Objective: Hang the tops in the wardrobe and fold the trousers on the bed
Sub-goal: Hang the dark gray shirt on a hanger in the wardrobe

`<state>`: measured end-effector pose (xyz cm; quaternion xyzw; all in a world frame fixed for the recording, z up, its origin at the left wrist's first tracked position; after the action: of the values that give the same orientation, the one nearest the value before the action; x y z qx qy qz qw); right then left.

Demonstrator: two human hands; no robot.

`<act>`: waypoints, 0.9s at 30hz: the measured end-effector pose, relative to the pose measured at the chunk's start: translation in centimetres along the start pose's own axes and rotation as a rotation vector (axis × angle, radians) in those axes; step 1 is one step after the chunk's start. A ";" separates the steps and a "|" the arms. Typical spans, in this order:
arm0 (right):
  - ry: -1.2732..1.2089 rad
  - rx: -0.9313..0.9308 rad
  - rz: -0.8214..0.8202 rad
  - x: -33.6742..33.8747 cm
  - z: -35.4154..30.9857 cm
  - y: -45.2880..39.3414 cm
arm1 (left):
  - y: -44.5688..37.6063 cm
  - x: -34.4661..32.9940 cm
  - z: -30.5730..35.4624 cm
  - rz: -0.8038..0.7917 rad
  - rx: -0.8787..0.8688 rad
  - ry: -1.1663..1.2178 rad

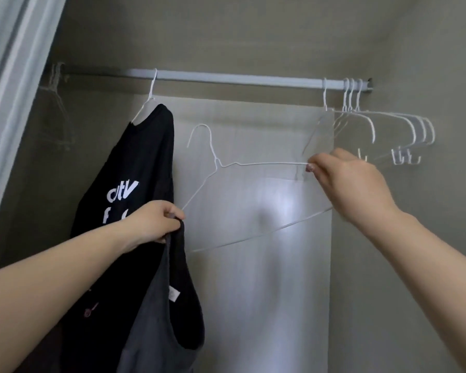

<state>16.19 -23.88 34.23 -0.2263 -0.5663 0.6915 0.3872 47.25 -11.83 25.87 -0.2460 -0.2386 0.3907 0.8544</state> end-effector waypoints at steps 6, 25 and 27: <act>-0.140 0.053 -0.063 -0.7 -0.4 2.9 | 1.5 1.9 -2.5 0.060 0.009 -0.362; -0.345 -0.043 -0.074 -1.9 -1.6 5.2 | 3.4 3.4 -3.8 0.134 0.042 -0.302; -0.352 -0.044 -0.076 -2.1 -1.9 5.5 | 3.4 3.0 -3.2 0.153 0.017 -0.233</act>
<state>17.33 -24.76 28.18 -0.0887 -0.6485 0.6926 0.3032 49.08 -8.25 21.97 -0.2091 -0.3135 0.4828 0.7905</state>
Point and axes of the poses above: each hand's wrist, its own y-axis away from the middle knuckle, its own x-axis out of the back of the hand, z = x × y, the point moved 4 cm from there along -y, towards the middle knuckle, and after that the axes turned 12 degrees about y, right-handed, at the moved point
